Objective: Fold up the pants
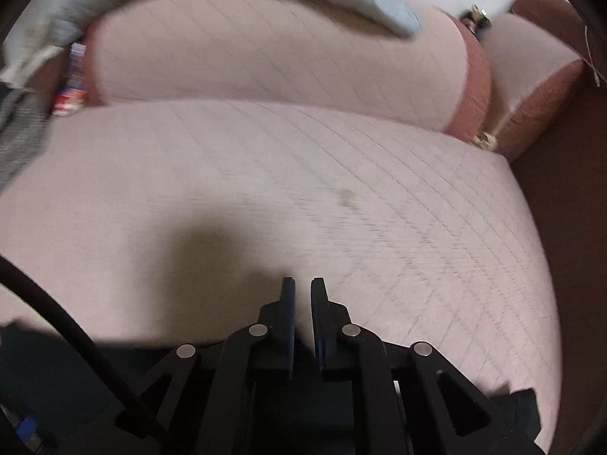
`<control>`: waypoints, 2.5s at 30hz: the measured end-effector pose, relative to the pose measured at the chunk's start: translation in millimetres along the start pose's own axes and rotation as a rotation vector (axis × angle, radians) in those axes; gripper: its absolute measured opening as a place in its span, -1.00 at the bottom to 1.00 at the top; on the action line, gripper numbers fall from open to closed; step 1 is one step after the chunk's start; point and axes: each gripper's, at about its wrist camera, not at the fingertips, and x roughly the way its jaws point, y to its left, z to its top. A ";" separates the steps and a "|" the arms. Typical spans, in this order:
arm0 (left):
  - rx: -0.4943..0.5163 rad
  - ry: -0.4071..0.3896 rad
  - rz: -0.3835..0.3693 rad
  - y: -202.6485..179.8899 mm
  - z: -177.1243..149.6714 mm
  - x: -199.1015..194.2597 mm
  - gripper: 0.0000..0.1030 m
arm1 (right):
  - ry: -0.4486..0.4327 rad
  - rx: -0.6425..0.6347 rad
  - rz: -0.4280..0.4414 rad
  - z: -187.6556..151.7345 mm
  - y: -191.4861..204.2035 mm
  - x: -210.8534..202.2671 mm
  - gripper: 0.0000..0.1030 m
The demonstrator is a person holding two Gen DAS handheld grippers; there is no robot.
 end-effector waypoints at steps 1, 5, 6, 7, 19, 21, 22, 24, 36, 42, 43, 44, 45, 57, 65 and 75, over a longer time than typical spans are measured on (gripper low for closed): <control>-0.007 -0.016 -0.011 0.9 1.3 -4.8 -0.23 | -0.002 -0.003 0.046 -6.6 3.6 -10.7 -0.83; -0.028 -0.044 -0.021 6.1 3.6 -15.2 -0.21 | 0.037 0.059 0.207 -49.2 1.7 -40.8 -0.82; -0.044 -0.044 -0.018 8.8 3.0 -17.0 -0.21 | 0.048 0.080 0.213 -61.9 -3.0 -43.5 -0.81; -0.057 -0.045 -0.017 11.1 2.2 -18.5 -0.21 | 0.059 0.095 0.214 -71.6 -6.9 -44.6 -0.81; -0.175 -0.223 0.125 46.5 4.8 -64.1 0.03 | -0.179 0.340 0.008 -169.1 -87.8 -104.2 -0.41; -0.220 -0.222 0.160 58.6 7.5 -60.7 0.03 | -0.227 0.355 -0.046 -177.7 -97.8 -108.5 -0.40; -0.239 -0.221 0.178 63.3 9.0 -57.9 0.03 | -0.249 0.362 -0.081 -181.6 -105.0 -108.1 -0.40; -0.262 -0.214 0.193 70.0 11.9 -52.2 0.03 | -0.259 0.381 -0.100 -183.4 -115.5 -103.2 -0.40; -0.256 -0.176 0.240 78.2 16.9 -33.2 0.03 | -0.255 0.480 -0.132 -190.8 -151.4 -74.0 -0.41; -0.246 -0.180 0.219 72.2 15.7 -39.1 0.05 | -0.272 0.644 -0.275 -207.1 -191.2 -89.9 -0.26; -0.241 -0.178 0.214 70.1 15.2 -39.4 0.05 | -0.278 0.675 -0.304 -212.6 -200.1 -94.3 -0.23; -0.235 -0.174 0.205 67.6 14.3 -39.7 0.05 | -0.283 0.707 -0.315 -218.6 -208.5 -98.2 -0.19; -0.229 -0.172 0.199 65.2 13.4 -39.9 0.05 | -0.278 0.730 -0.309 -224.0 -215.4 -99.8 -0.15; -0.086 -0.179 0.202 22.1 7.8 -54.0 0.05 | -0.117 0.664 -0.319 -231.6 -220.8 -88.4 -1.00; 0.038 -0.117 0.088 -44.1 26.9 -48.0 0.13 | -0.231 0.847 -0.006 -234.2 -262.2 -112.1 -0.84; 0.314 0.112 -0.132 -215.6 27.8 57.4 0.14 | -0.062 0.833 0.479 -174.9 -268.1 12.0 -1.00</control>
